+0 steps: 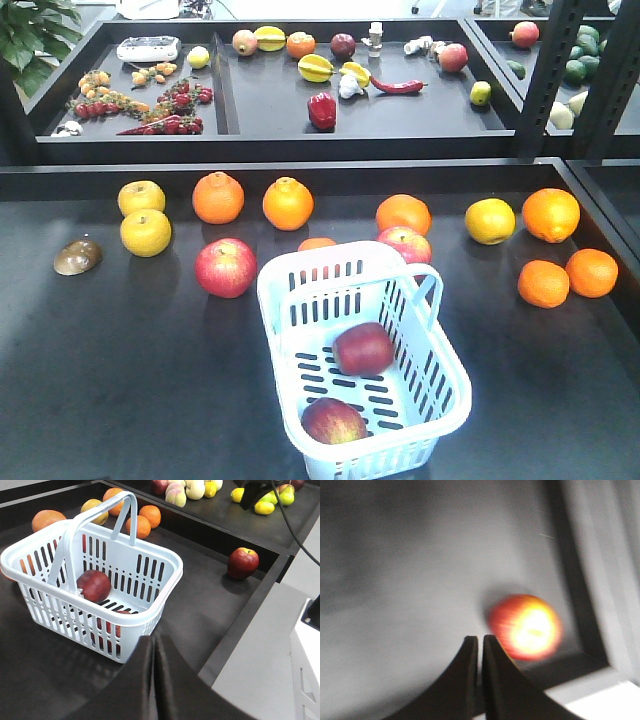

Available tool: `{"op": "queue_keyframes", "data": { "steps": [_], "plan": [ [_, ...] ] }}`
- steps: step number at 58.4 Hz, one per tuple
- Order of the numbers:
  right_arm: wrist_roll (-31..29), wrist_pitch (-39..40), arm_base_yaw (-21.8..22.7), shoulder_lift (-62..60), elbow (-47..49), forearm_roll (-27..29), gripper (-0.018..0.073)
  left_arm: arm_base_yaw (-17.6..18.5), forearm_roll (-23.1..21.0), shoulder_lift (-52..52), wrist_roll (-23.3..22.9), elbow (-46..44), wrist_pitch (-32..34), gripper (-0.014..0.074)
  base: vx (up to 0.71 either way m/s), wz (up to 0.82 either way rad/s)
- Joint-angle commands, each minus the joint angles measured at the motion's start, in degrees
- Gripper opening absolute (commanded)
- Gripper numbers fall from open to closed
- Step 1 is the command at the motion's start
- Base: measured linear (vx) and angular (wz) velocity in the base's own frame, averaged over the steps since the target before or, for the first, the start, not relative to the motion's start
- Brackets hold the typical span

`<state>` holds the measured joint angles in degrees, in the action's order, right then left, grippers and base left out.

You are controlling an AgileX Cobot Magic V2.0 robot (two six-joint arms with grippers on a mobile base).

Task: Pick three apples into basket with both arms
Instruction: 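Carry the second apple over the basket and release it inside, then lower the right gripper onto a third red apple and close on it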

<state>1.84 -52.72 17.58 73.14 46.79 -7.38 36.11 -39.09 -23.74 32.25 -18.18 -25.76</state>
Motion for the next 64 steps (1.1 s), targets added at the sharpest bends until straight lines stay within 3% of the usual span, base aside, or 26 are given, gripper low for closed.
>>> {"op": "queue_keyframes", "data": {
  "steps": [1,13,21,26,64],
  "plan": [
    [0.5,1.8,4.5,-0.6,1.4,-1.1,0.0116,-0.1,-1.6,-0.6,-0.2,-1.4,3.2,-0.0006,0.00,0.00],
    [1.0,2.0,11.3,5.3,1.4,0.5,0.0440,-0.1,-1.7,-0.6,-0.2,-1.4,3.2,-0.0006,0.00,0.00],
    [1.8,-0.3,11.9,10.3,1.4,0.3,0.0647,-0.1,-1.7,-0.6,-0.2,-1.4,3.3,-0.0006,0.00,0.00],
    [1.8,-0.4,11.9,13.0,1.4,0.6,0.0714,-0.1,-1.7,-0.6,-0.2,-1.4,3.3,-0.0006,0.00,0.00],
    [2.2,7.0,11.9,22.7,1.4,-1.0,0.0671,-0.1,-1.7,-0.6,-0.2,-1.4,3.3,-0.0006,0.00,0.00]
  ]
}}
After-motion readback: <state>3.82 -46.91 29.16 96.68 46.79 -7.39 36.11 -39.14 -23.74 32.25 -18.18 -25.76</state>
